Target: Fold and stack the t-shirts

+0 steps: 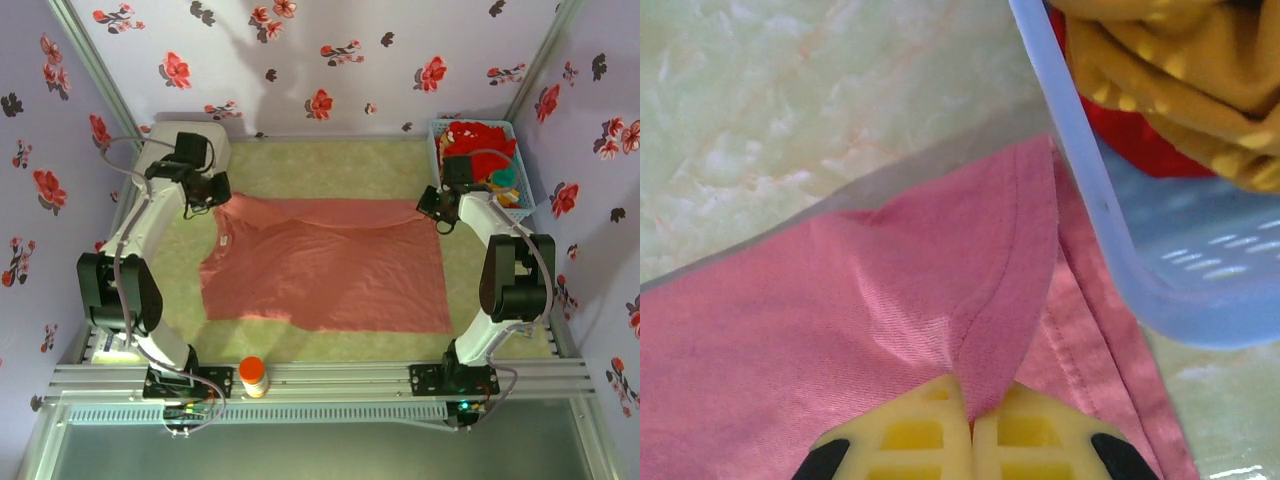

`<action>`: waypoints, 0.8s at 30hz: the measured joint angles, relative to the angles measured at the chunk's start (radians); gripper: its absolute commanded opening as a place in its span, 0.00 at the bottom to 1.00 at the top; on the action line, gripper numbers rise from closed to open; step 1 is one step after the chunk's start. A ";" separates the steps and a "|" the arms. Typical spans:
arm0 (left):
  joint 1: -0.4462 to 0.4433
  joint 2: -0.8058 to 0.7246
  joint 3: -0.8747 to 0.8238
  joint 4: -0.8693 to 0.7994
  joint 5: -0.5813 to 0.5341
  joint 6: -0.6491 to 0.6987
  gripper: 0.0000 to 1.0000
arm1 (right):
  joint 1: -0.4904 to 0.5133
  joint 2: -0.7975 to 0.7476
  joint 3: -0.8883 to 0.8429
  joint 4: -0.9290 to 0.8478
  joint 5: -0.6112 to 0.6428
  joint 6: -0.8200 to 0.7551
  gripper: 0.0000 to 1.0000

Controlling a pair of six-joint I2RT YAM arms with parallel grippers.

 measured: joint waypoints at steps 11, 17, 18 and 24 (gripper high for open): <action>0.000 -0.114 -0.092 -0.077 0.026 -0.053 0.01 | -0.001 0.000 -0.013 -0.036 0.007 0.000 0.00; 0.000 -0.127 -0.171 -0.081 0.031 -0.065 0.04 | -0.001 0.000 -0.037 -0.053 0.032 0.000 0.00; 0.001 -0.127 -0.181 -0.081 0.033 -0.066 0.05 | -0.002 0.001 -0.040 -0.058 0.037 0.000 0.00; 0.010 -0.127 -0.203 -0.085 0.033 -0.066 0.06 | -0.006 0.026 -0.042 -0.066 0.056 0.000 0.00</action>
